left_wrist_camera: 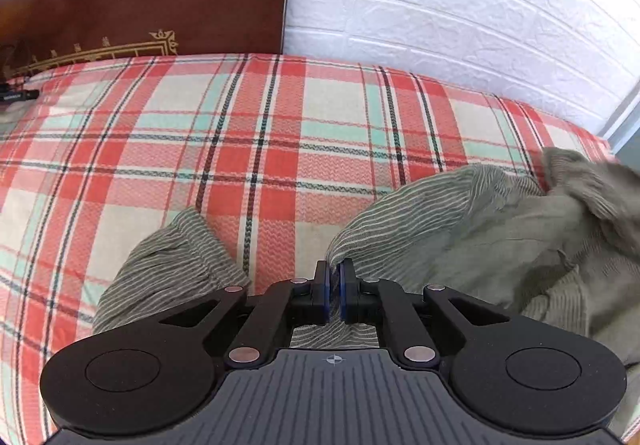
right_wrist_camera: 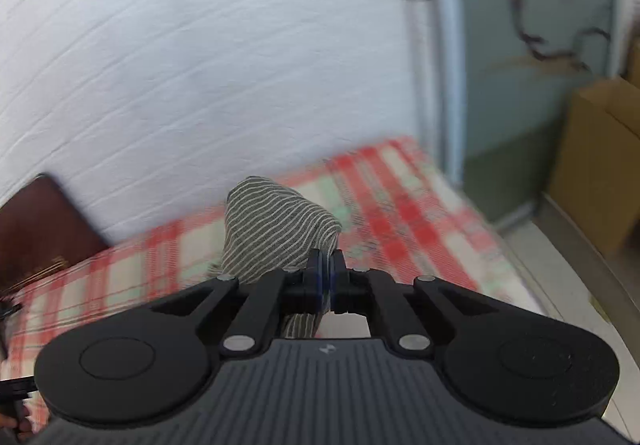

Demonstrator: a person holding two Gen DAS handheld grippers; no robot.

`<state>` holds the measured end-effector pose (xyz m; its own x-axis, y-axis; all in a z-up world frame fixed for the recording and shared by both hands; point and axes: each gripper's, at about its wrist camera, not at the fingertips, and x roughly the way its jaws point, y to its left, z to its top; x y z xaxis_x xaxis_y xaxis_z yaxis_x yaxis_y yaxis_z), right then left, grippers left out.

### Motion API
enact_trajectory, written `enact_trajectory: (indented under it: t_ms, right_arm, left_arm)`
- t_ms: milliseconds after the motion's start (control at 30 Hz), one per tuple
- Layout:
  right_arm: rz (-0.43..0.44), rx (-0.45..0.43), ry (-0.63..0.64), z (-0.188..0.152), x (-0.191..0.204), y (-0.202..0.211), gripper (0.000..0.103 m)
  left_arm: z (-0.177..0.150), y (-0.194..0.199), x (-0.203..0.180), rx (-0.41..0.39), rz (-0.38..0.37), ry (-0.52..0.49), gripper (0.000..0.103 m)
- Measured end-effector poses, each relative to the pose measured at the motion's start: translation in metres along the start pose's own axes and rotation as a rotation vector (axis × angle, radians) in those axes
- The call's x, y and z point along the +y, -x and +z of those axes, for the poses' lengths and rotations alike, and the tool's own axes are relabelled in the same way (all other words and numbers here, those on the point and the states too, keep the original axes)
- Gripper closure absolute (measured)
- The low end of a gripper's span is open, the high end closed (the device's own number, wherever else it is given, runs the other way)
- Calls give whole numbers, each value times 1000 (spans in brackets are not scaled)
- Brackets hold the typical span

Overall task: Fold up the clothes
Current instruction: 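Grasp the striped sleeve with the left tool while the right tool grasps another sleeve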

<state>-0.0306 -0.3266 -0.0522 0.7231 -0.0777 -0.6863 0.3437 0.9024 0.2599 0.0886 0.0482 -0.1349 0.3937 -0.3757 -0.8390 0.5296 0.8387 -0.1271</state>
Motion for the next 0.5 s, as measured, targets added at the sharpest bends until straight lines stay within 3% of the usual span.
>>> enact_trajectory:
  t_ms: [133, 267, 367, 500]
  right_arm:
    - [-130, 71, -71, -33, -53, -13, 99]
    - [-235, 201, -128, -72, -99, -45, 99]
    - [-259, 303, -175, -103, -119, -66, 99]
    - [-247, 336, -175, -116, -123, -71, 99]
  left_arm:
    - [-5, 9, -5, -2, 35, -7, 103]
    - [-9, 16, -13, 5, 66, -34, 103]
    - [-18, 18, -16, 24, 93, -54, 103]
    - [-33, 12, -14, 71, 117, -44, 103]
